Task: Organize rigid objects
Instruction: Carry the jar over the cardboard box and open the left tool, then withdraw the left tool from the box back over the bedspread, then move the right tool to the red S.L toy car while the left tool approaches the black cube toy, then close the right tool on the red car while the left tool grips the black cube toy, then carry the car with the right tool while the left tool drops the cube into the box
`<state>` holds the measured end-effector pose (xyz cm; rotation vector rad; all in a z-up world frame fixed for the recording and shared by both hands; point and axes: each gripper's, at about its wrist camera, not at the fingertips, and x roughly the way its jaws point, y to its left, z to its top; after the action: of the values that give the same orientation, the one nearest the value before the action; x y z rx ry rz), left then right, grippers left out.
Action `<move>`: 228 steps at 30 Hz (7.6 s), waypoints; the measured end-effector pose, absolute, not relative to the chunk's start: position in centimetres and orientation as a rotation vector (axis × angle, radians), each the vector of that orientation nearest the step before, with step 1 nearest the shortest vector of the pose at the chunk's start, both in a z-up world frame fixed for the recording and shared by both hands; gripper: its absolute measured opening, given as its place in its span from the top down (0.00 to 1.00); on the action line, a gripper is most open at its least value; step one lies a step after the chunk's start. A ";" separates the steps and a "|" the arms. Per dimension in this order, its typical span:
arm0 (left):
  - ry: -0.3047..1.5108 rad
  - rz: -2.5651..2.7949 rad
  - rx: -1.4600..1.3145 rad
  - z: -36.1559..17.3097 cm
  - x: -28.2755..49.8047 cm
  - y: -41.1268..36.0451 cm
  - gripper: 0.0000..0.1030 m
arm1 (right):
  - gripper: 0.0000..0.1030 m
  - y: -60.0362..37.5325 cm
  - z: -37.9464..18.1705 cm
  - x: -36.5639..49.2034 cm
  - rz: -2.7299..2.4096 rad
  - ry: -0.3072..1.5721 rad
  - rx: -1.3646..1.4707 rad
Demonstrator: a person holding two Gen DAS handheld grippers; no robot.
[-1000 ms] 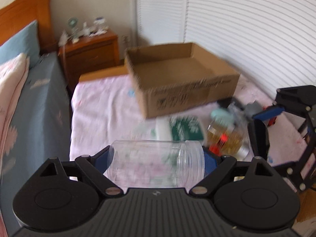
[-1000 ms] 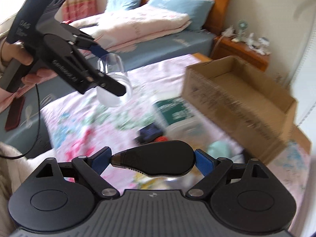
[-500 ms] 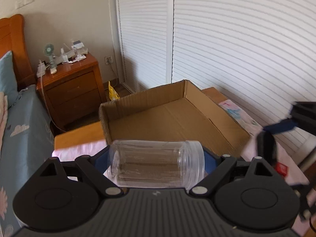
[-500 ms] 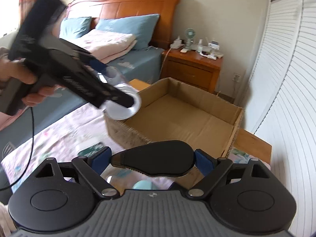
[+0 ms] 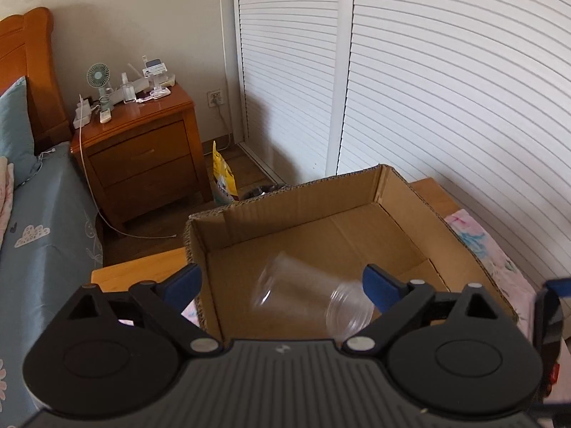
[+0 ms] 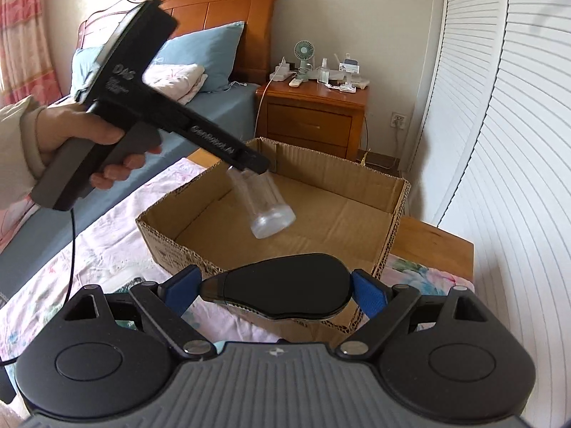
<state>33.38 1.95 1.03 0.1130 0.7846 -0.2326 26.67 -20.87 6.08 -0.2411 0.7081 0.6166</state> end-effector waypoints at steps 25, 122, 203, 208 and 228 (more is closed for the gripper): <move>0.727 -0.322 0.132 1.5 17.8 6.7 0.01 | 0.00 -15.7 7.1 27.8 0.495 0.721 -0.303; 0.928 -0.058 0.013 -9.2 11.4 5.9 0.00 | 0.00 -28.4 -6.0 12.6 0.154 0.886 -0.106; 0.874 -0.409 0.157 -2.3 11.0 2.7 0.52 | 0.47 -25.2 0.1 8.8 0.500 0.803 -0.259; 0.835 -0.416 0.154 -0.1 13.1 2.5 0.52 | 0.47 -24.4 1.7 10.3 0.531 0.761 -0.274; 0.687 -0.293 0.143 1.6 25.4 1.6 0.11 | 0.47 -21.4 5.4 18.2 0.558 0.682 -0.318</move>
<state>25.40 1.60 1.58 0.1430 0.6866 -0.2930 18.23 -21.39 5.39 -0.3184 0.6821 0.5582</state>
